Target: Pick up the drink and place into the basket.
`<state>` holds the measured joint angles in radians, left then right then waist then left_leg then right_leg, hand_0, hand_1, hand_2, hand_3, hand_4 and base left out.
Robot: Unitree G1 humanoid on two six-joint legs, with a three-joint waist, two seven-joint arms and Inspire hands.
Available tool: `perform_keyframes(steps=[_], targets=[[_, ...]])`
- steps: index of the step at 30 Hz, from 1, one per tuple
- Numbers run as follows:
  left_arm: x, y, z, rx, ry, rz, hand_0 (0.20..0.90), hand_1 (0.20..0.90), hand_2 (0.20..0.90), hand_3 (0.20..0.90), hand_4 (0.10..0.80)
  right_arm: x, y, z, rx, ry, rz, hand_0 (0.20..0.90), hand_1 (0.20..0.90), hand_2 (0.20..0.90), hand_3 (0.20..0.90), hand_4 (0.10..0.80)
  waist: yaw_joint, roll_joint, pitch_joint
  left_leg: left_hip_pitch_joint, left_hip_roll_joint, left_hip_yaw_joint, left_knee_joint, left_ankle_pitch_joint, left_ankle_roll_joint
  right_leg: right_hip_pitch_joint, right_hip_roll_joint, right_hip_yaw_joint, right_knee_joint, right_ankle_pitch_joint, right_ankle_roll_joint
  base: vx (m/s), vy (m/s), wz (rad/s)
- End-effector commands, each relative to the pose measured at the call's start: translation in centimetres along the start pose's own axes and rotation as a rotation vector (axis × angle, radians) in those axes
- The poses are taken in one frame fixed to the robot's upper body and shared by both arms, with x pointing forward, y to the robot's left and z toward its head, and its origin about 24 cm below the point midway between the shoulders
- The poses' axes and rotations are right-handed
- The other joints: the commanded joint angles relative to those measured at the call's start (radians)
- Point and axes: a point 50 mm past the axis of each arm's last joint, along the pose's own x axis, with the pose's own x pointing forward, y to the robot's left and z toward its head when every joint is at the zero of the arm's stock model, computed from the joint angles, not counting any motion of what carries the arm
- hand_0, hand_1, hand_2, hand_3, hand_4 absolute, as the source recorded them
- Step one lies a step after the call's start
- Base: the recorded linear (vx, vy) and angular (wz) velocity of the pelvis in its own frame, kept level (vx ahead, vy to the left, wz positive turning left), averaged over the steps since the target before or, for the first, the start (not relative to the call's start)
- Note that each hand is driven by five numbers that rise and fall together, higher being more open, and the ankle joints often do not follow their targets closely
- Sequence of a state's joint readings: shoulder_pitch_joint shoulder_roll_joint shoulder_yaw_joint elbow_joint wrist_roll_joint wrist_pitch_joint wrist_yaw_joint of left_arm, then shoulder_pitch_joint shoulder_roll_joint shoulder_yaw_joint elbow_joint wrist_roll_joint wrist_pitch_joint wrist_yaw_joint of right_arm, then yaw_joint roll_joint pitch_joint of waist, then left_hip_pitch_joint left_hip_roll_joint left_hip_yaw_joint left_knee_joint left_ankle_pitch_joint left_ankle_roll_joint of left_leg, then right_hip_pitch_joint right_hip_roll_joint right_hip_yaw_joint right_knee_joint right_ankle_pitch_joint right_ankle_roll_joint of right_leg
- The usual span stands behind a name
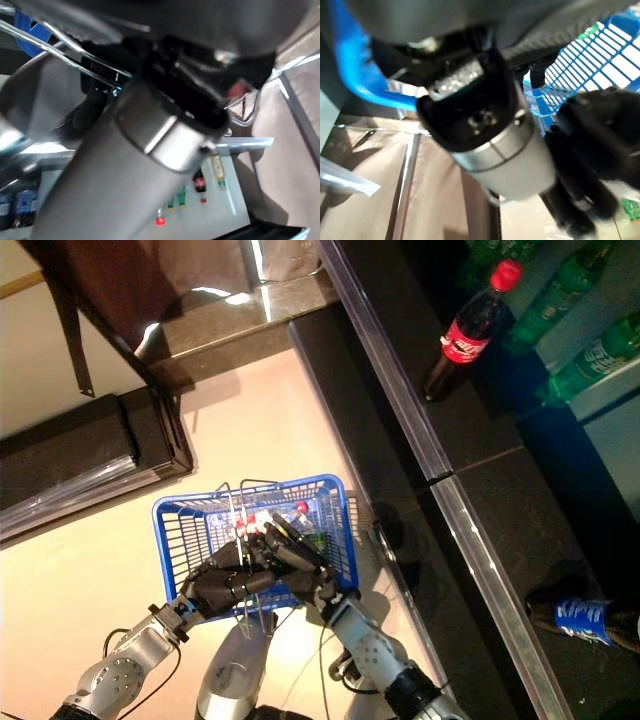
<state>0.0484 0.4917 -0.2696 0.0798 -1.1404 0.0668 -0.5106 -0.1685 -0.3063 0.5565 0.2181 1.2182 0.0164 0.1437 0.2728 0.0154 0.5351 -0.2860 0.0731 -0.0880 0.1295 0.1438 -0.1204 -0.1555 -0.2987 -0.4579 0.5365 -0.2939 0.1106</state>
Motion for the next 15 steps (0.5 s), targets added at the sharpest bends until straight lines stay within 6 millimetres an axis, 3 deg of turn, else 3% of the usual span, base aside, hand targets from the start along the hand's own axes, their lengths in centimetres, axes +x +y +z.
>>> perform_keyframes(steps=[1, 2, 3, 4, 12, 15], targets=[[1.9, -8.4, 4.7, 0.063, -0.386, -0.537, 0.3, 0.3, 0.3, 0.2, 0.1, 0.4, 4.5, 1.5, -0.016, -0.092, 0.297, 0.9, 0.9, 0.9, 0.9, 0.8, -0.02, 0.008, -0.025, 0.053, 0.001, 0.079, 0.102, -0.108, 0.068, -0.008, 0.016, 0.021, -0.115, 0.207, -0.012, -0.07, 0.029, -0.25], [1.8, -8.3, 4.8, 0.063, -0.397, -0.53, 0.3, 0.3, 0.3, 0.2, 0.1, 0.0, 4.2, 1.8, -0.019, -0.1, 0.293, 0.9, 0.9, 0.9, 0.9, 0.8, -0.028, 0.011, -0.028, 0.045, 0.005, 0.085, 0.095, -0.085, 0.074, -0.012, 0.019, 0.013, -0.131, 0.23, -0.023, -0.005, 0.011, -0.14], [1.7, -8.2, 4.8, 0.065, -0.402, -0.524, 0.3, 0.3, 0.3, 0.2, 0.1, -0.1, 4.0, 1.8, -0.02, -0.102, 0.29, 0.9, 0.9, 0.9, 0.9, 0.8, -0.03, 0.008, -0.027, 0.057, 0.006, 0.085, 0.1, -0.107, 0.067, -0.007, 0.018, 0.026, -0.12, 0.209, -0.011, -0.068, 0.029, -0.11], [1.7, -8.2, 4.9, 0.068, -0.406, -0.524, 0.3, 0.3, 0.3, 0.2, 0.1, -0.3, 3.9, 2.0, -0.021, -0.108, 0.288, 0.9, 0.9, 0.9, 0.9, 0.8, -0.033, 0.011, -0.029, 0.047, 0.007, 0.089, 0.094, -0.085, 0.074, -0.013, 0.019, 0.016, -0.133, 0.23, -0.022, -0.008, 0.005, -0.07], [1.1, -7.2, 4.9, 0.064, -0.44, -0.445, 0.3, 0.3, 0.3, 0.2, 0.1, -2.1, 2.5, 3.0, -0.027, -0.168, 0.288, 0.9, 0.9, 0.9, 0.9, 0.8, -0.069, 0.014, -0.04, 0.067, 0.019, 0.109, 0.086, -0.084, 0.067, -0.007, 0.028, 0.044, -0.153, 0.237, -0.017, -0.02, 0.011, -0.06], [0.7, -6.2, 5.1, 0.169, -0.459, -0.35, 0.3, 0.3, 0.3, 0.2, 0.1, -2.7, 2.5, 2.8, -0.047, -0.163, 0.293, 0.9, 0.9, 0.9, 0.9, 0.8, -0.084, 0.006, -0.055, 0.082, 0.026, 0.118, 0.073, -0.083, 0.065, -0.001, 0.033, 0.058, -0.168, 0.24, -0.012, -0.004, -0.003, -0.05]])
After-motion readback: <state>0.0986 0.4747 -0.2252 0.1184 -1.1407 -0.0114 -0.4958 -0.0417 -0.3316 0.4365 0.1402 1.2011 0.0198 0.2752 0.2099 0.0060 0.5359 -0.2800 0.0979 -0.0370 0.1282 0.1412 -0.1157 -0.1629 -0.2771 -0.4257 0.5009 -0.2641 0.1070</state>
